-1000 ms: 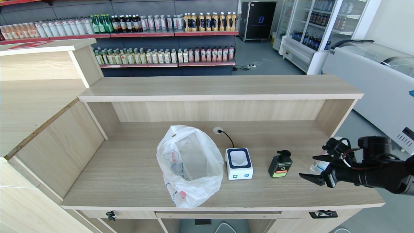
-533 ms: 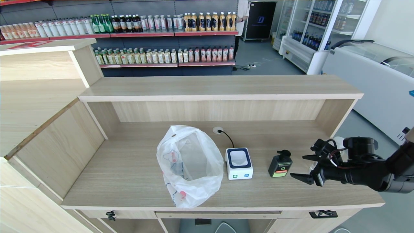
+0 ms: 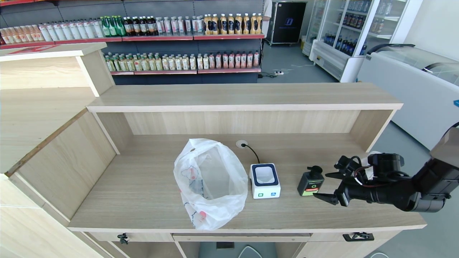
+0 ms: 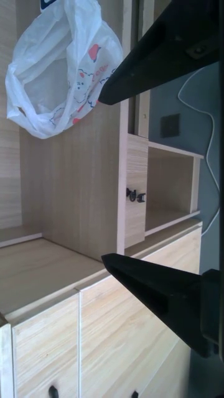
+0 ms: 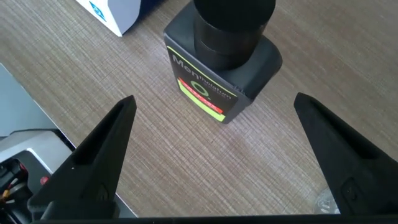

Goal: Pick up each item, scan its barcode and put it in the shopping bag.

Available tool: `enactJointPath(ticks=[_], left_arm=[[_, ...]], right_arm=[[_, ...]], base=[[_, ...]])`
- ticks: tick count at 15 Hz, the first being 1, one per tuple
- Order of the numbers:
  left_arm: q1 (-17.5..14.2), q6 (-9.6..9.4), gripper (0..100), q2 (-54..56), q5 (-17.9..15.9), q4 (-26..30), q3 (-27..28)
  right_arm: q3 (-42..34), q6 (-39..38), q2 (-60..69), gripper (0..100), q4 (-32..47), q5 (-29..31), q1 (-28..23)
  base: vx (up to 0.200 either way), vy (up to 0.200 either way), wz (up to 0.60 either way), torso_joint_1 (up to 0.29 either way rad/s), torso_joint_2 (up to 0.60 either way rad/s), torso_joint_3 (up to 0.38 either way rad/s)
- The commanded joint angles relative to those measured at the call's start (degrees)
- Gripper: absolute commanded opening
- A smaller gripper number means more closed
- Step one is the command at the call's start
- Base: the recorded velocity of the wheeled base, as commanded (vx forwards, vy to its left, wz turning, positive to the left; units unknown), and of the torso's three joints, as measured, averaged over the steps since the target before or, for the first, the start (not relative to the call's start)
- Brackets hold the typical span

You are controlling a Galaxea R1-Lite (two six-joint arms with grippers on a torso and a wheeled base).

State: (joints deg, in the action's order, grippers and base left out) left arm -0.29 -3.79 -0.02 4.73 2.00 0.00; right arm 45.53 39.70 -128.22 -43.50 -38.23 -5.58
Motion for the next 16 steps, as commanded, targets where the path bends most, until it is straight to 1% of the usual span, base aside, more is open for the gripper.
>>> enactJointPath(ticks=[1,13,16], left_arm=[[-0.1,0.01,100,0.0,0.0,0.0,0.0],[-0.1,0.01,100,0.0,0.0,0.0,0.0],[0.0,0.01,100,0.0,0.0,0.0,0.0]], right_arm=[[0.7,0.0,-0.9,100,0.0,0.0,0.6],[4.0,0.1,-4.4,100,0.0,-0.7,1.0],[4.7,0.3,-6.3,100,-1.3,-0.7,1.0]], base=[[0.000,0.000,0.00,0.000,0.00,0.000],[0.000,0.000,0.00,0.000,0.00,0.000],[0.000,0.000,0.00,0.000,0.00,0.000]])
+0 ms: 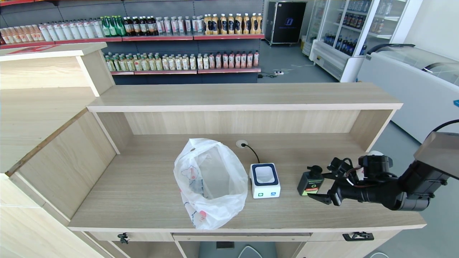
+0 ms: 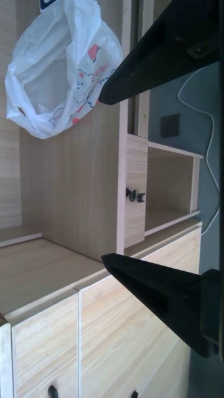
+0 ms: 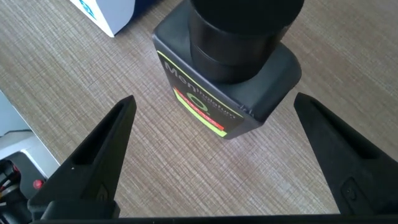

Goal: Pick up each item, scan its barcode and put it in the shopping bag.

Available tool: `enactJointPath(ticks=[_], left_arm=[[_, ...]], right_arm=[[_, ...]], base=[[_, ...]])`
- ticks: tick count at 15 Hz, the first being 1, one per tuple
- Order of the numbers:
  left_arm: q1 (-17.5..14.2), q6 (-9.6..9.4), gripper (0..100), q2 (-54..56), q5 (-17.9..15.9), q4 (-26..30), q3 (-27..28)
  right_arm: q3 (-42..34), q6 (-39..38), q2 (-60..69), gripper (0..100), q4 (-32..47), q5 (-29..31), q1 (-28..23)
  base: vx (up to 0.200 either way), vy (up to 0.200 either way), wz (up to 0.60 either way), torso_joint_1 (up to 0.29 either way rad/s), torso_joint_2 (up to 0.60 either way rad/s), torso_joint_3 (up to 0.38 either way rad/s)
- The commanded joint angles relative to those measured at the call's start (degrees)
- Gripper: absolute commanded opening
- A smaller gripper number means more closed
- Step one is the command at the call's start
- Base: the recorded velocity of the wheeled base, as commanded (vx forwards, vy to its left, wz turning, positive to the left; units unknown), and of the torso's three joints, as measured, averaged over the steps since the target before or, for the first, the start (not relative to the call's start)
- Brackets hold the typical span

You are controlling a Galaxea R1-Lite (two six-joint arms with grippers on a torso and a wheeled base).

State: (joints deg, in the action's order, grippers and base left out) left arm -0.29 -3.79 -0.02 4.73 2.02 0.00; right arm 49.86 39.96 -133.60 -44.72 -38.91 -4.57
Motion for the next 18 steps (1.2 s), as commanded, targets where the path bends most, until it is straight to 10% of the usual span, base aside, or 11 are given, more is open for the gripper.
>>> enactJointPath(ticks=[1,7,8,18], left_arm=[[0.0,0.01,100,0.0,0.0,0.0,0.0],[0.0,0.01,100,0.0,0.0,0.0,0.0],[0.0,0.01,100,0.0,0.0,0.0,0.0],[0.0,0.01,100,0.0,0.0,0.0,0.0]], right_arm=[[0.8,0.0,-1.4,100,-0.1,0.0,0.1],[3.5,-0.2,-3.3,100,-0.1,-0.7,2.3],[3.5,-0.2,-3.6,0,-0.1,-0.9,2.6],[1.7,-0.1,7.3,0,0.8,-1.0,3.5]], base=[[0.000,0.000,0.00,0.000,0.00,0.000],[0.000,0.000,0.00,0.000,0.00,0.000],[0.000,0.000,0.00,0.000,0.00,0.000],[0.000,0.000,0.00,0.000,0.00,0.000]])
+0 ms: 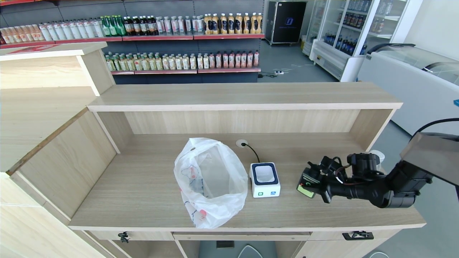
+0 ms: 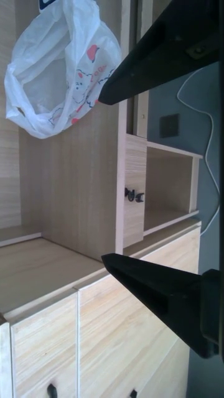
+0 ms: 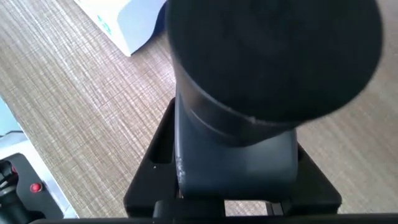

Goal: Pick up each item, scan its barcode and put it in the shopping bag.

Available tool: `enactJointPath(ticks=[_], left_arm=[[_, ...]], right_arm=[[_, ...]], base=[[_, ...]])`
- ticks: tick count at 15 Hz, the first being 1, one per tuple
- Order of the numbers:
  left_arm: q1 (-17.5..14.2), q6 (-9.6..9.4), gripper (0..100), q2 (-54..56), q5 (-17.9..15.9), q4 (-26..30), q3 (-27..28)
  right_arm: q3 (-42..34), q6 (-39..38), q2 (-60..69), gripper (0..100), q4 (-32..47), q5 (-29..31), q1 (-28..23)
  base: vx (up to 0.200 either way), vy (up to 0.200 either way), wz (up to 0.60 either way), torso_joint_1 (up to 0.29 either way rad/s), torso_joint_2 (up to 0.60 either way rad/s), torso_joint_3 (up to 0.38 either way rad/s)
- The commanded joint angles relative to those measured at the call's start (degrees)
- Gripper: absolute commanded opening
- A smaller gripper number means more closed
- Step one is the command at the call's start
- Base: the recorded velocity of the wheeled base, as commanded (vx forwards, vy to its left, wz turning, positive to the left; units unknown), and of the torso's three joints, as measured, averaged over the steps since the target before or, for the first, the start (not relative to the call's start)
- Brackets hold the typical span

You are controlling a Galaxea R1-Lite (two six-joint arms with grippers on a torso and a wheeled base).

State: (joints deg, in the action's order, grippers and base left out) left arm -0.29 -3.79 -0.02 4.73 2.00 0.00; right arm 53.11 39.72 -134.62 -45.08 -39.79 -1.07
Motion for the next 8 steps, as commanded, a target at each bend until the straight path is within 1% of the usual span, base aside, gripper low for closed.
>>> enactJointPath(ticks=[1,2,3,4,5,6,7,8], left_arm=[[-0.1,0.01,100,0.0,0.0,0.0,0.0],[-0.1,0.01,100,0.0,0.0,0.0,0.0],[-0.1,0.01,100,0.0,0.0,0.0,0.0],[-0.1,0.01,100,0.0,0.0,0.0,0.0],[0.0,0.01,100,0.0,0.0,0.0,0.0],[-0.1,0.01,100,0.0,0.0,0.0,0.0],[0.0,0.01,100,0.0,0.0,0.0,0.0],[0.0,0.01,100,0.0,0.0,0.0,0.0]], right_arm=[[-1.3,1.0,15.4,0,5.5,0.1,0.9],[-1.0,2.7,21.4,0,8.9,0.0,2.2],[-0.7,5.2,30.1,0,13.9,0.0,3.6],[-0.7,6.7,35.3,0,17.2,-0.1,5.1],[-0.6,14.2,44.2,0,23.5,0.0,6.6],[-0.2,19.7,46.9,0,26.4,-0.1,6.9],[0.9,33.9,52.4,0,33.8,-1.9,6.9],[1.2,39.7,54.2,0,37.3,-3.5,7.0]], base=[[0.000,0.000,0.00,0.000,0.00,0.000],[0.000,0.000,0.00,0.000,0.00,0.000],[0.000,0.000,0.00,0.000,0.00,0.000],[0.000,0.000,0.00,0.000,0.00,0.000],[0.000,0.000,0.00,0.000,0.00,0.000],[0.000,0.000,0.00,0.000,0.00,0.000],[0.000,0.000,0.00,0.000,0.00,0.000],[0.000,0.000,0.00,0.000,0.00,0.000]])
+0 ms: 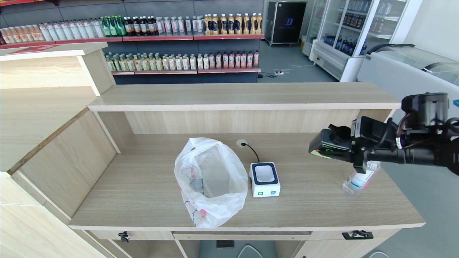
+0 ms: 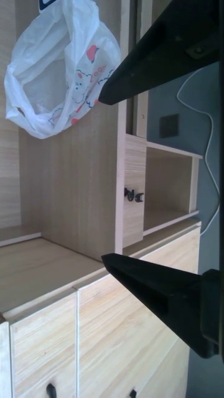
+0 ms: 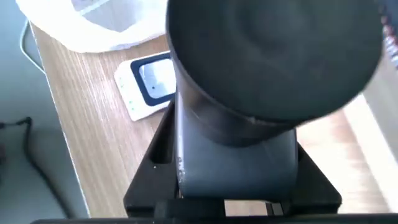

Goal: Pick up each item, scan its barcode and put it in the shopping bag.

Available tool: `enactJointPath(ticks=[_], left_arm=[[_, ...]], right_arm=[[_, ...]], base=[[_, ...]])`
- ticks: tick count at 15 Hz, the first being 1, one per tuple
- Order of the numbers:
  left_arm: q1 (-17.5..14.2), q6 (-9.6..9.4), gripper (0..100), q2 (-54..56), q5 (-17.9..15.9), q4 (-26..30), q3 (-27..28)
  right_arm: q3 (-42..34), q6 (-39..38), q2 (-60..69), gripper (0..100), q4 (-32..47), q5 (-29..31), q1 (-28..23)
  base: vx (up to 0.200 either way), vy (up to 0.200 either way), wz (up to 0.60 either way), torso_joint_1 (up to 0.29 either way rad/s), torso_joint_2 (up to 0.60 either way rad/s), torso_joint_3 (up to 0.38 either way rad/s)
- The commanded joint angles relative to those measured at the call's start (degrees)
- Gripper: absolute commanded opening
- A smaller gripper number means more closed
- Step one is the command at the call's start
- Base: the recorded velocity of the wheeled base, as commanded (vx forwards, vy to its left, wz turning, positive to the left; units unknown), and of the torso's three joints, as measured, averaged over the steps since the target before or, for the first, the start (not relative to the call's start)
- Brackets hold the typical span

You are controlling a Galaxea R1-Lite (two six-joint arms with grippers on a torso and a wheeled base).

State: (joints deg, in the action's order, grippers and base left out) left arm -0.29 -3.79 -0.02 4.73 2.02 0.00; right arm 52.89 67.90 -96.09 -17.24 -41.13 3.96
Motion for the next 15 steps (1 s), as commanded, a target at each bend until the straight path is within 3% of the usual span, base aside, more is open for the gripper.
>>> enactJointPath(ticks=[1,4,8,15], left_arm=[[-0.1,0.01,100,0.0,0.0,0.0,0.0],[0.0,0.01,100,0.0,0.0,0.0,0.0],[-0.1,0.01,100,0.0,0.0,0.0,0.0],[-0.1,0.01,100,0.0,0.0,0.0,0.0]], right_arm=[[2.0,22.9,17.8,0,14.2,-4.7,2.8],[3.1,56.2,20.1,0,14.8,-8.4,4.0],[0.8,79.7,21.3,0,13.6,-8.3,10.3],[-2.7,82.9,20.4,0,-3.5,-8.3,16.6]], base=[[0.000,0.000,0.00,0.000,0.00,0.000],[0.000,0.000,0.00,0.000,0.00,0.000],[0.000,0.000,0.00,0.000,0.00,0.000],[0.000,0.000,0.00,0.000,0.00,0.000]])
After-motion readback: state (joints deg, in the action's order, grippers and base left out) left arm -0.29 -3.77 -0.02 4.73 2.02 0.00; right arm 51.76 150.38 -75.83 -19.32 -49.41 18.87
